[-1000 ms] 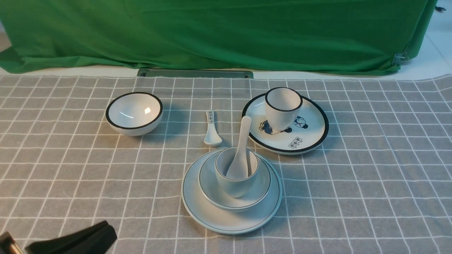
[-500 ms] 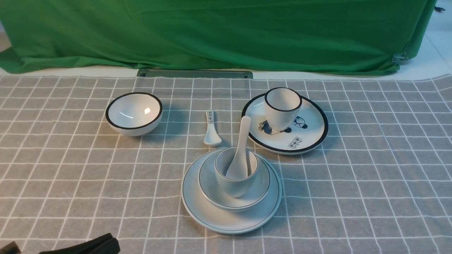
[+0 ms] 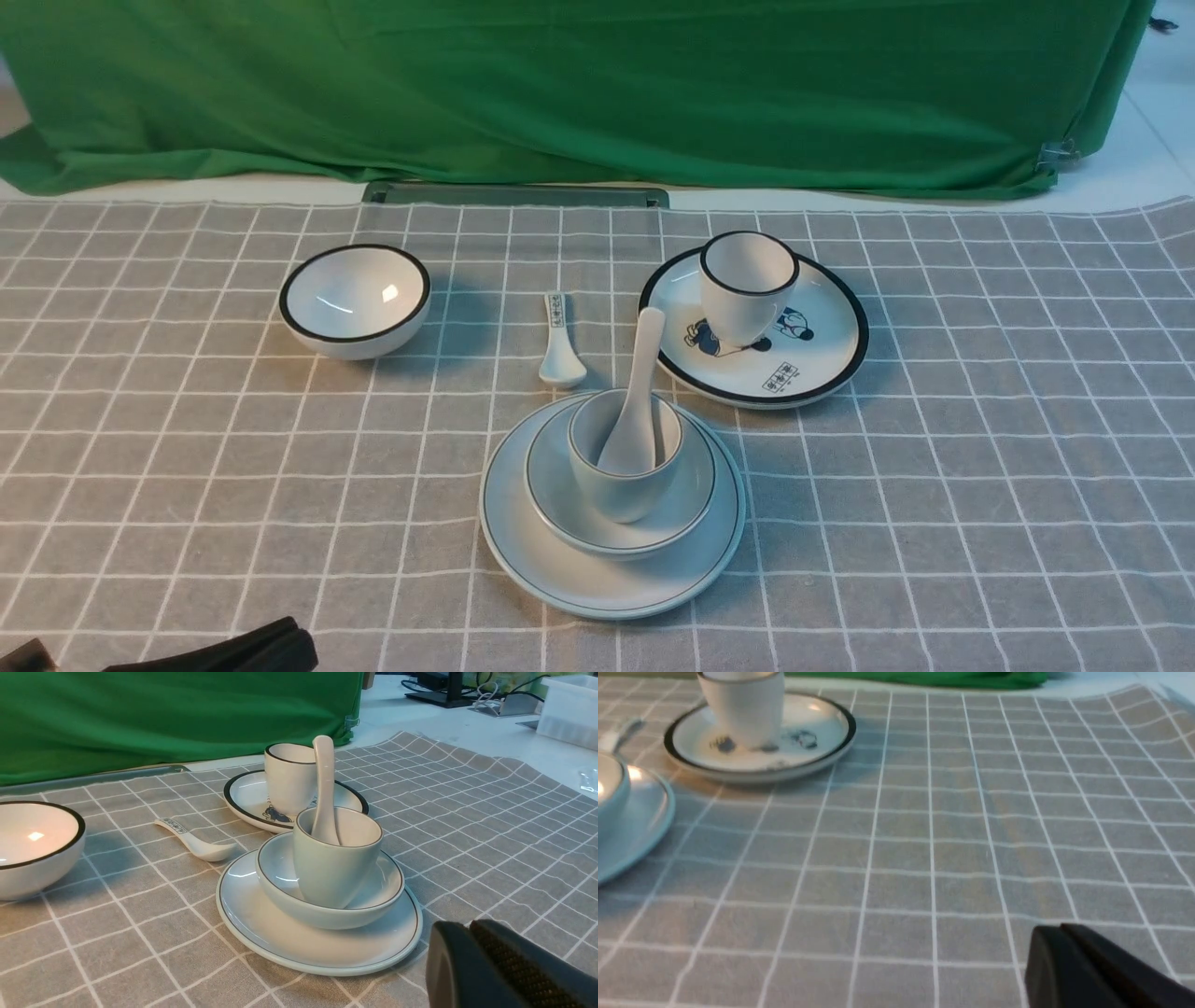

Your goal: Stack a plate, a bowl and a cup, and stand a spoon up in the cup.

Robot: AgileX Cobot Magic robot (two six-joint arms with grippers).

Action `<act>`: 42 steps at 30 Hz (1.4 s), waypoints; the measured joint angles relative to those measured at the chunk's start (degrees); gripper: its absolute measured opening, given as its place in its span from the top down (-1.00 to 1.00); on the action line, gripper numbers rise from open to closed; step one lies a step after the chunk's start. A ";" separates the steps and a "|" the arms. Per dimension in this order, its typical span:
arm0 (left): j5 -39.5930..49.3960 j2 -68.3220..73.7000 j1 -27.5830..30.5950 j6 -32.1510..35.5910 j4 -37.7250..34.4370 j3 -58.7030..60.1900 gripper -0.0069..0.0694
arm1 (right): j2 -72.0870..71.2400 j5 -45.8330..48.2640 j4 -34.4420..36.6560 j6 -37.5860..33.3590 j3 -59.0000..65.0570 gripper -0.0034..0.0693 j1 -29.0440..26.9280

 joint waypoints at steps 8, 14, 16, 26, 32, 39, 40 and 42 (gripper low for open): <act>0.00 0.00 0.00 0.68 0.00 0.00 0.79 | -0.04 0.23 0.00 -1.16 0.00 0.86 -0.08; 0.00 0.00 0.00 0.93 0.00 0.00 0.79 | -0.04 0.23 0.00 -1.11 0.00 0.83 -0.08; 0.00 0.00 0.00 1.00 0.00 0.00 0.78 | -0.04 0.23 0.00 -1.11 0.00 0.82 -0.08; 0.00 0.00 0.00 1.59 0.00 0.00 0.77 | -0.04 0.23 0.00 -1.11 0.00 0.76 -0.08; -0.16 -0.09 0.00 1.71 0.00 0.00 0.77 | -0.04 0.23 0.00 -1.12 0.00 0.72 -0.08; -4.12 -6.60 8.82 1.94 0.00 0.00 0.77 | -0.04 0.23 0.00 -1.12 0.00 0.72 -0.08; -3.59 -8.19 11.52 1.97 0.00 0.00 0.77 | -0.04 0.23 0.00 -1.12 0.00 0.71 -0.08; -1.01 -11.52 19.28 1.97 -0.20 0.00 0.77 | -0.04 0.23 0.00 -1.12 0.00 0.71 -0.08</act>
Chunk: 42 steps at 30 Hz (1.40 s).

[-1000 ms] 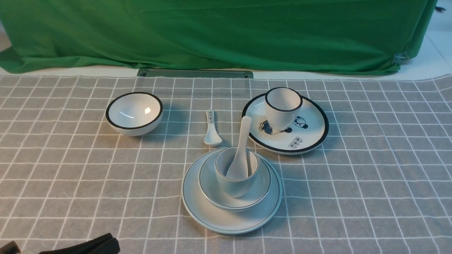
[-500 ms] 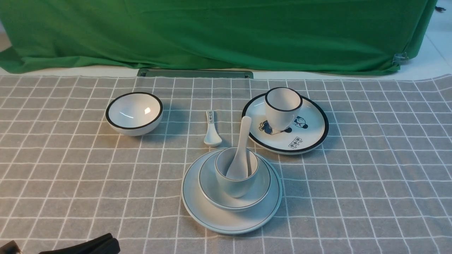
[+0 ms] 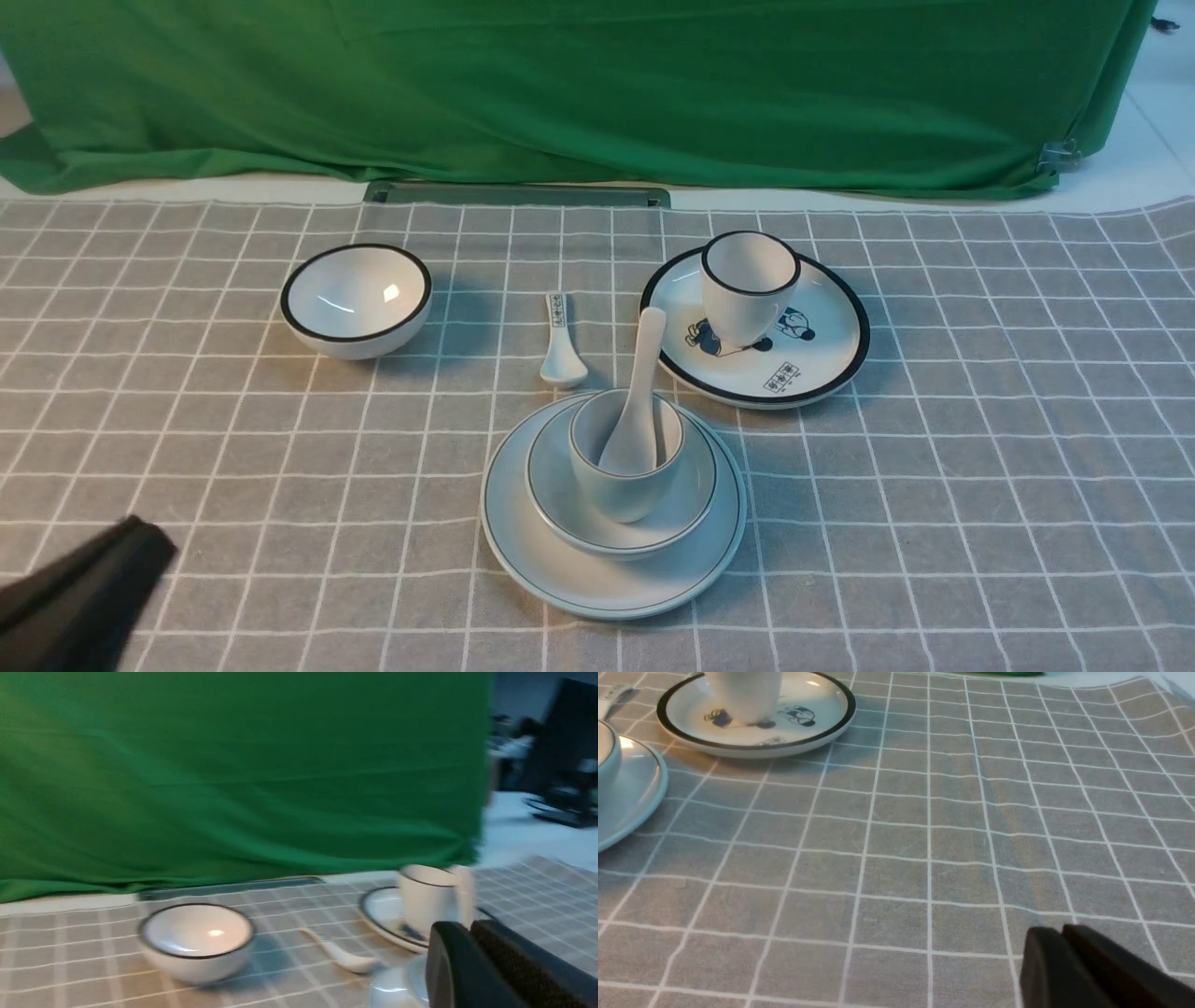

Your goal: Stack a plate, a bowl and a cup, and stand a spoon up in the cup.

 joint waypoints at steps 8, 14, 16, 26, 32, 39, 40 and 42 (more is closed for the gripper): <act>21.76 -5.93 23.57 -1.34 -1.36 0.00 0.77 | -0.06 -0.02 0.00 0.00 0.00 0.67 0.00; 24.99 -5.93 24.66 -1.16 -1.49 0.00 0.77 | -0.06 -0.19 -0.05 0.00 0.00 0.65 0.00; 24.55 -5.93 24.66 -1.14 -1.30 0.00 0.77 | -0.06 -0.19 -0.05 0.00 0.00 0.63 0.00; 24.27 -5.93 24.66 -1.10 -1.09 0.00 0.77 | -0.06 -0.19 0.00 0.00 0.00 0.56 0.00; 24.25 -5.93 24.66 -1.10 -1.09 0.00 0.77 | -0.06 -0.19 0.00 0.00 0.00 0.52 0.00; 24.25 -5.93 24.66 -0.96 -1.09 0.00 0.77 | -0.06 -0.19 0.00 0.00 0.00 0.48 0.00; 24.25 -5.93 24.66 -0.96 -1.09 0.00 0.77 | -0.06 -0.19 0.00 0.00 0.00 0.48 0.00; 24.25 -5.93 24.66 -0.96 -1.09 0.00 0.77 | -0.06 -0.19 0.00 0.00 0.00 0.46 0.00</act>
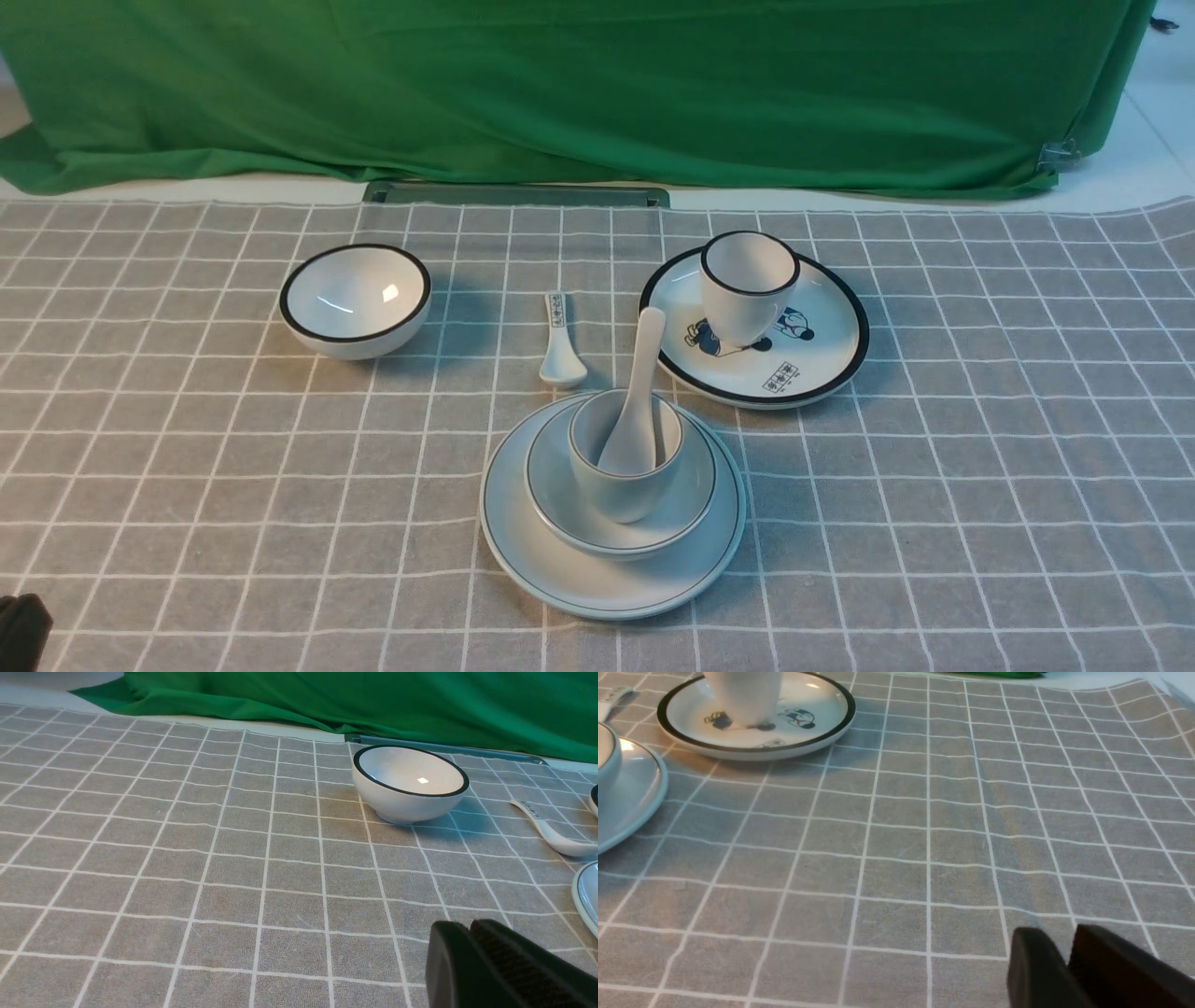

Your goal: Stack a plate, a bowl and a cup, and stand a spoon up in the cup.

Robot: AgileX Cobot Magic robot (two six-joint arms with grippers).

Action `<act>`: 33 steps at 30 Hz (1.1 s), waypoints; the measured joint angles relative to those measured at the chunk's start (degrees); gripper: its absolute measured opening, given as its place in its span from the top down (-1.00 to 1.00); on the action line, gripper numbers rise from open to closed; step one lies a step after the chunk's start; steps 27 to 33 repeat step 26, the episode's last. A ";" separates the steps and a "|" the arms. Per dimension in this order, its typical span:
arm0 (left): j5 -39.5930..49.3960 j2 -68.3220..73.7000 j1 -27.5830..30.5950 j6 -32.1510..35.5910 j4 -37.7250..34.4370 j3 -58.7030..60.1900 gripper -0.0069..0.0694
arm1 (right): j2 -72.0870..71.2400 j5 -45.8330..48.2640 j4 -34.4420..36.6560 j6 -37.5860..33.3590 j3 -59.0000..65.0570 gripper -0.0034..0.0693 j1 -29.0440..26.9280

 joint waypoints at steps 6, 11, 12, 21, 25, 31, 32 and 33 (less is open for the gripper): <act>0.00 0.00 0.00 0.00 0.04 0.00 0.77 | 0.00 0.00 0.00 0.00 0.00 0.41 0.00; 0.00 0.00 0.00 0.00 0.04 0.00 0.77 | 0.00 0.00 0.00 0.00 0.00 0.39 0.00; 0.00 0.00 0.00 0.00 0.04 0.00 0.77 | 0.00 0.00 0.00 0.00 0.00 0.38 0.00; 0.00 0.00 0.00 0.00 0.04 0.00 0.77 | 0.00 0.00 0.00 0.00 0.00 0.32 0.00; 0.00 0.00 0.00 -0.06 0.04 0.00 0.77 | 0.00 0.00 0.00 0.00 0.00 0.31 0.00; 0.00 0.00 0.00 -0.06 0.04 0.00 0.77 | 0.00 0.00 0.00 0.00 0.00 0.31 0.00; 0.00 0.00 0.00 -0.06 0.04 0.00 0.77 | 0.00 0.00 0.00 0.00 0.00 0.31 0.00; 0.00 0.00 0.00 -0.06 0.04 0.00 0.77 | 0.00 0.00 0.00 0.00 0.00 0.31 0.00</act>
